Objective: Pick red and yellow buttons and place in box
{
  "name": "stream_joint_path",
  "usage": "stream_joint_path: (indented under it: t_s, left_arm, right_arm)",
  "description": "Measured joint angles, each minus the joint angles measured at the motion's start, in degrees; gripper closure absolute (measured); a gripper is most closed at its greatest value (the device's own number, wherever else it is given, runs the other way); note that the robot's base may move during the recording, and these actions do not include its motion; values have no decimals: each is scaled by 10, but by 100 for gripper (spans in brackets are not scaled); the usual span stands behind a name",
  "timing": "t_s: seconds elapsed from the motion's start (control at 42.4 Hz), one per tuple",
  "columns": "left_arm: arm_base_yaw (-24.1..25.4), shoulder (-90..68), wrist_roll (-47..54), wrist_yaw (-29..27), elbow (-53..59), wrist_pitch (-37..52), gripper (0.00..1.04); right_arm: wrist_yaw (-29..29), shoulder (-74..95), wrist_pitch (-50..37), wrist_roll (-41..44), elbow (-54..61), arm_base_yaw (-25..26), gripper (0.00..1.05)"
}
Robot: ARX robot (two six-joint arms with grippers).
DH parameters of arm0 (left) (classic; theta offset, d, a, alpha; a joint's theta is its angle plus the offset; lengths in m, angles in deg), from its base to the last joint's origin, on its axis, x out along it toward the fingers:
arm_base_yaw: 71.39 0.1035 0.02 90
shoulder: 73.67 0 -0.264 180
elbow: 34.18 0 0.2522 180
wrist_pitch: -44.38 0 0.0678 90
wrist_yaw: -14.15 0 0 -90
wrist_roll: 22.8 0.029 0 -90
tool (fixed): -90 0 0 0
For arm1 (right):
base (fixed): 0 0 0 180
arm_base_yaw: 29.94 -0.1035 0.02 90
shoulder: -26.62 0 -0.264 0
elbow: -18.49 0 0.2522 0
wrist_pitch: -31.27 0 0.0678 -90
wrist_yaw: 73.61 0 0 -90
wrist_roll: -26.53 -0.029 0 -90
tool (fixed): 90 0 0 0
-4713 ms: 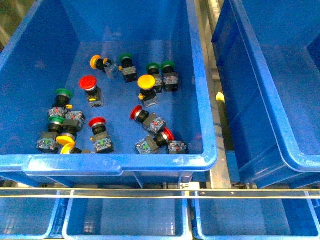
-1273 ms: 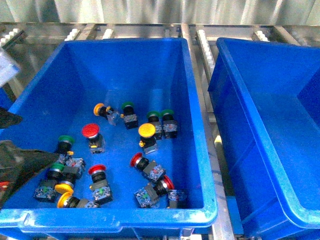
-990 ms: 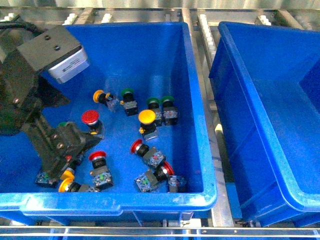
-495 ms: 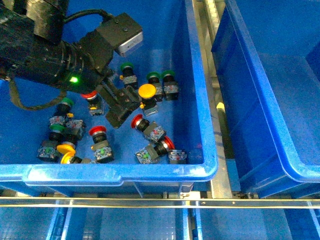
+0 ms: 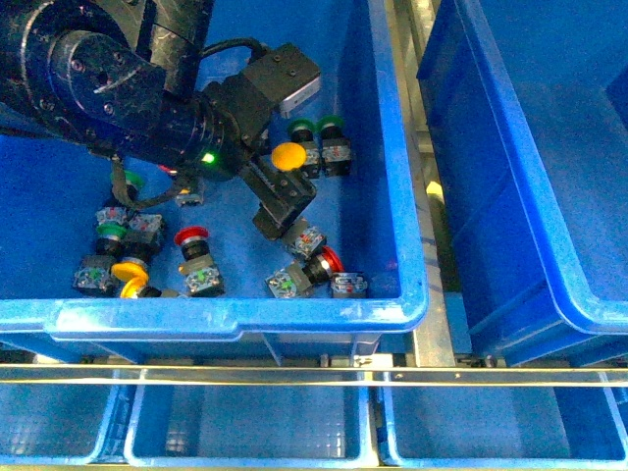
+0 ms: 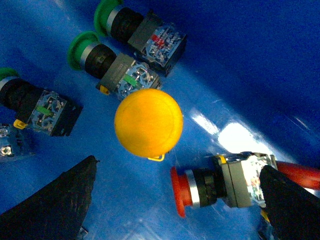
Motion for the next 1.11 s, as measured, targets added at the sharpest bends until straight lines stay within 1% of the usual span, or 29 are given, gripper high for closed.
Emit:
stream_joint_path:
  t_s: [0.518, 1.037, 1.108]
  left_arm:
    - [-2, -67, 0, 1, -96, -15, 8]
    - [-9, -86, -5, 11, -121, -19, 8]
    - [-9, -86, -4, 14, -121, -20, 13]
  right_arm:
    - [0, 0, 0, 0, 0, 0, 7]
    - [0, 0, 0, 0, 0, 0, 7]
    - [0, 0, 0, 0, 0, 0, 7]
